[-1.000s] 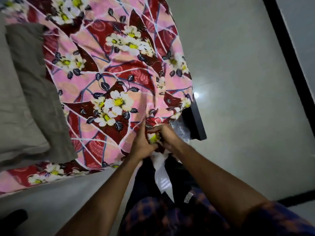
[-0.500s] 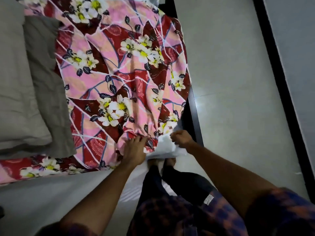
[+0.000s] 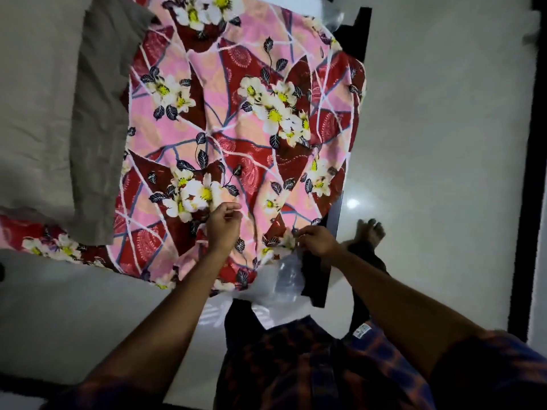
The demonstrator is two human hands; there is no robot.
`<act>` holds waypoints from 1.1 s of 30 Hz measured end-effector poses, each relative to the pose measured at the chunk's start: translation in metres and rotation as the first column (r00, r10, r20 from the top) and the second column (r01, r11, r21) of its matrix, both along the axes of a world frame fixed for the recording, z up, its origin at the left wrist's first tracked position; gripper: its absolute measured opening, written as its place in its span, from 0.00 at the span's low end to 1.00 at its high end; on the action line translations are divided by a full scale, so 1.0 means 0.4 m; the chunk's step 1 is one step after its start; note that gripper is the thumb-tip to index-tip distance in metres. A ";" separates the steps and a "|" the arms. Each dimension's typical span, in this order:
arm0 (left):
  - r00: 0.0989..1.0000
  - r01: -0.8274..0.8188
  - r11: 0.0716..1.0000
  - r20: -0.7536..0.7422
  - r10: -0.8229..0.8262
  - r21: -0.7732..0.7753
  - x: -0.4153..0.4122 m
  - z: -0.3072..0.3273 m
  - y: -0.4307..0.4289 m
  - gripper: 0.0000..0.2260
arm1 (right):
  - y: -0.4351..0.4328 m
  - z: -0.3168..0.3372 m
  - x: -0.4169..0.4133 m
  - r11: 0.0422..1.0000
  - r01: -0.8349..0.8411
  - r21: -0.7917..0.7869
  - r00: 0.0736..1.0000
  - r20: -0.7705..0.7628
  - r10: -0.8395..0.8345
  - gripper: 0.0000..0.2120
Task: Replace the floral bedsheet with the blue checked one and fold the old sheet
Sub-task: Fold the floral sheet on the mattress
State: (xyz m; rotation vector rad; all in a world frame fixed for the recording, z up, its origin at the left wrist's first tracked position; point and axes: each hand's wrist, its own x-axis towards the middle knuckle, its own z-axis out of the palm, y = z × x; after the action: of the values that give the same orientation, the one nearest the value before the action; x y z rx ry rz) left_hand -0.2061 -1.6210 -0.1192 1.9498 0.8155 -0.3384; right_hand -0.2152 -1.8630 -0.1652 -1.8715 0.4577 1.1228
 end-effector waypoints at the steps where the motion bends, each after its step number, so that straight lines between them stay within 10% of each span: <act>1: 1.000 0.007 0.999 0.000 -0.007 0.039 0.020 -0.010 -0.026 0.09 | -0.034 -0.011 0.044 0.998 0.015 0.064 1.000 -0.009 -0.014 0.11; 15: 0.979 0.194 0.980 -0.080 -0.190 0.046 0.448 0.069 -0.634 0.08 | -0.624 -0.002 0.640 0.988 -0.149 0.024 0.989 0.008 0.149 0.10; 27: 0.993 0.115 0.992 -0.028 -0.114 0.047 0.873 -0.036 -0.732 0.06 | -0.600 0.041 1.077 0.979 -0.205 0.005 0.975 0.090 0.204 0.05; 33: 0.998 0.037 0.907 -0.059 -0.013 0.419 1.191 -0.167 -0.679 0.40 | -0.482 -0.031 1.338 0.935 -0.348 -0.070 0.932 0.087 0.353 0.08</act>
State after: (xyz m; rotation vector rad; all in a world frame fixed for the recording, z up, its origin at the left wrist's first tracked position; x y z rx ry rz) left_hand 0.2703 -1.8927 -0.1860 2.3627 0.9598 -0.2449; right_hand 0.3201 -2.0559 -0.1775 -2.0998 0.0964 1.2508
